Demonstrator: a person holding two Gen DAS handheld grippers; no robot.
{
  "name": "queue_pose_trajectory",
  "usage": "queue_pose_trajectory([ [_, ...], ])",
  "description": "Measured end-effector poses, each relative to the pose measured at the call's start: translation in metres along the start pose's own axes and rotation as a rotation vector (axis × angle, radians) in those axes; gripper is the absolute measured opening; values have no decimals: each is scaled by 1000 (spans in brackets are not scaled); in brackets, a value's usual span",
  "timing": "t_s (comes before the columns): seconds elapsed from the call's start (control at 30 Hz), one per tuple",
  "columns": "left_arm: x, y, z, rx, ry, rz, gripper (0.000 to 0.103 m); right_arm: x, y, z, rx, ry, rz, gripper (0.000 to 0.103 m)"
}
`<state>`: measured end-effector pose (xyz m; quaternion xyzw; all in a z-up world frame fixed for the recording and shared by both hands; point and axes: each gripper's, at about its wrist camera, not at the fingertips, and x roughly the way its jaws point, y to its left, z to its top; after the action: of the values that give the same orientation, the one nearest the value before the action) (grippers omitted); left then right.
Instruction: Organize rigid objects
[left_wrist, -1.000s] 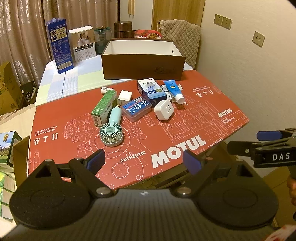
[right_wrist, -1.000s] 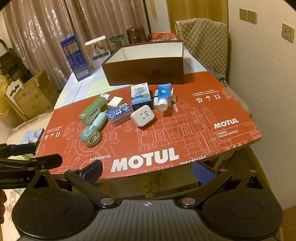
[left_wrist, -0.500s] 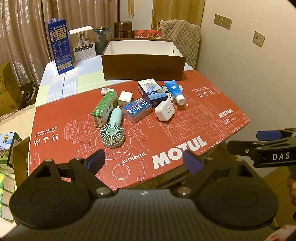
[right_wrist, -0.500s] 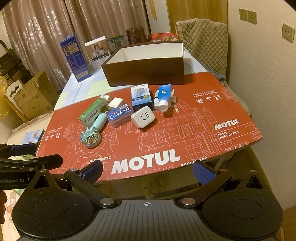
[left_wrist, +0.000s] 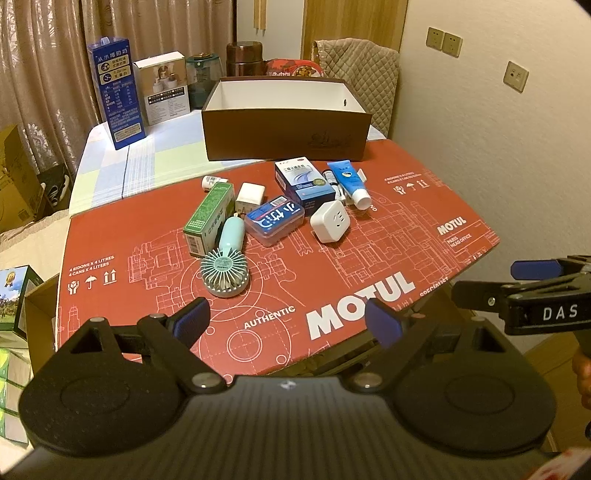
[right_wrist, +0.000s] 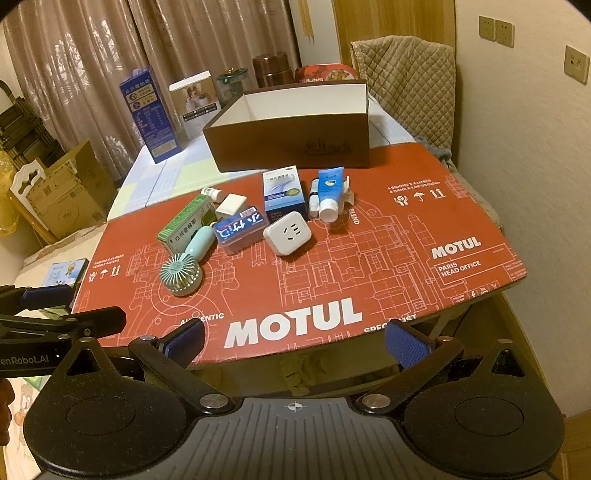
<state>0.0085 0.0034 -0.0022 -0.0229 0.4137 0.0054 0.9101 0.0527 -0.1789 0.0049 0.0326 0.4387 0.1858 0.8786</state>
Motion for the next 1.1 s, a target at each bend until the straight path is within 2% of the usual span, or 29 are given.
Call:
queue_pose_trajectory([
  [0.4,1,1,1,1,3,-1,89,3,1,-1,2,1,0,101],
  [1.1,10,37,3,35,17,-12,89,14,16,-1,38,-4,-18,101],
])
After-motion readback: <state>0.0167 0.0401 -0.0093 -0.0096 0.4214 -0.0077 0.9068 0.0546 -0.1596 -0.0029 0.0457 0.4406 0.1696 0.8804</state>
